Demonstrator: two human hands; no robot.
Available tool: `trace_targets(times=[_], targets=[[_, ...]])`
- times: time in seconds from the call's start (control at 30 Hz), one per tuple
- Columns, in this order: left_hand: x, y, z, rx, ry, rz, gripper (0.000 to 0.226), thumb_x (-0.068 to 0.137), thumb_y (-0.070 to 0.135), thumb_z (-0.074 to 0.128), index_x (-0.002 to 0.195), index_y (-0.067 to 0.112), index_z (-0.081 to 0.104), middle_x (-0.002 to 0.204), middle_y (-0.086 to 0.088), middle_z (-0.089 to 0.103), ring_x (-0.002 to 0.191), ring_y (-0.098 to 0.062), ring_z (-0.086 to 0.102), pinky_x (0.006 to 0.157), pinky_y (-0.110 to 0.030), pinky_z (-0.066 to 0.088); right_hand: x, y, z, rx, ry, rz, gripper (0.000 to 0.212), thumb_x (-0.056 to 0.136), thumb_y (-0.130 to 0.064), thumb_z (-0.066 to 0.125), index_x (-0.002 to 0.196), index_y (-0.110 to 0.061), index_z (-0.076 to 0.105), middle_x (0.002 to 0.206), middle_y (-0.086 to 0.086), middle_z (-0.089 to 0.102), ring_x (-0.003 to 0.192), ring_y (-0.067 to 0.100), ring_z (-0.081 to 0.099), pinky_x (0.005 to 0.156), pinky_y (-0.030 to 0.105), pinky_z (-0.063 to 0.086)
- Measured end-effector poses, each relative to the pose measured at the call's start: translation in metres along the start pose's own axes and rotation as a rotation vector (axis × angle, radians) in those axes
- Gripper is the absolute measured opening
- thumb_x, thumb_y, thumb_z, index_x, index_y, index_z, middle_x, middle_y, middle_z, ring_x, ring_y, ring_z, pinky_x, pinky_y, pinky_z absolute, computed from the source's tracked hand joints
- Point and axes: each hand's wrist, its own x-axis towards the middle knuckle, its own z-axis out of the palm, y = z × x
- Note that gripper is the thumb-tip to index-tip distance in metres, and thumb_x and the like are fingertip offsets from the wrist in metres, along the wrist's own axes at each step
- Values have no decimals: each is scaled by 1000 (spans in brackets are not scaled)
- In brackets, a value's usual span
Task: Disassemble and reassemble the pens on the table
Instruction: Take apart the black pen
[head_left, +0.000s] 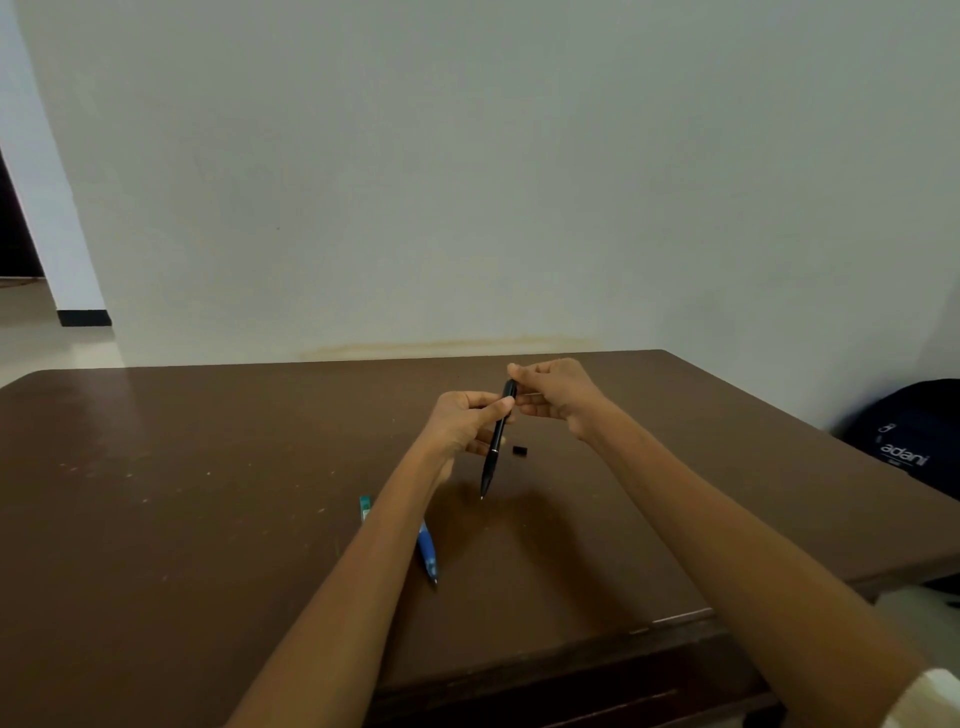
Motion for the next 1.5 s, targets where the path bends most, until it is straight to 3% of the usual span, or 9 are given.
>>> trace_targets(times=[0.2,0.37,0.57,0.7,0.93,1.1,1.2,1.33,1.5], targets=[[-1,-3,0,-7,-48,-30,16,84,23,65,97,15,66,84,0,72,58,-9,66,49,-20,51,7,0,-13,112,147,-84,20,89,-28,63,83,-8,63,73,3,66,59,12,64,54,20,55],[0,-2,1,-60,5,-23,20,82,23,68,98,11,66,83,-1,72,58,-10,67,49,-20,51,1,8,-23,80,28,-9,22,80,-25,72,86,-4,65,77,4,65,67,11,63,55,17,53],[1,-5,-4,-161,56,-90,20,81,11,68,100,4,63,81,-10,69,59,-14,69,51,-23,55,-23,38,-35,-243,-115,-47,7,83,-9,68,89,-11,67,90,0,68,79,8,65,65,16,54],[4,-5,-8,-161,13,-177,20,81,8,68,99,2,60,82,-11,67,54,-15,67,48,-23,53,-35,58,-43,-393,-121,-82,12,82,-10,68,88,-17,60,90,2,72,87,11,68,82,26,52],[6,-8,-11,80,-25,-224,24,76,23,74,95,17,61,87,-2,68,41,-4,46,36,-15,37,-33,66,-50,-561,-78,-166,17,85,-17,67,88,-22,51,88,-7,74,69,-11,63,60,12,45],[7,-9,-10,126,-45,-272,31,75,23,76,100,15,59,93,-4,68,40,-6,44,32,-15,33,-31,67,-53,-666,-72,-230,17,84,-18,67,89,-25,52,90,-9,73,71,-17,59,62,2,42],[6,-10,-10,98,-42,-286,35,76,21,75,105,13,57,95,-6,67,40,-8,49,33,-15,36,-33,67,-55,-640,-47,-226,15,87,-16,64,98,-21,57,92,-5,72,74,-11,61,64,3,45],[5,-6,-10,-38,-80,-300,32,77,14,73,102,14,53,99,-10,66,47,-12,62,40,-19,48,-41,60,-45,-473,173,-280,19,84,-22,67,103,-17,64,84,-4,68,72,1,63,66,14,52],[2,-5,-6,-106,-126,-251,27,82,7,67,107,5,56,91,-13,68,58,-15,69,48,-21,53,-51,43,-6,-487,-36,-223,35,76,-37,75,103,-19,64,86,-7,68,75,4,66,59,16,52]])
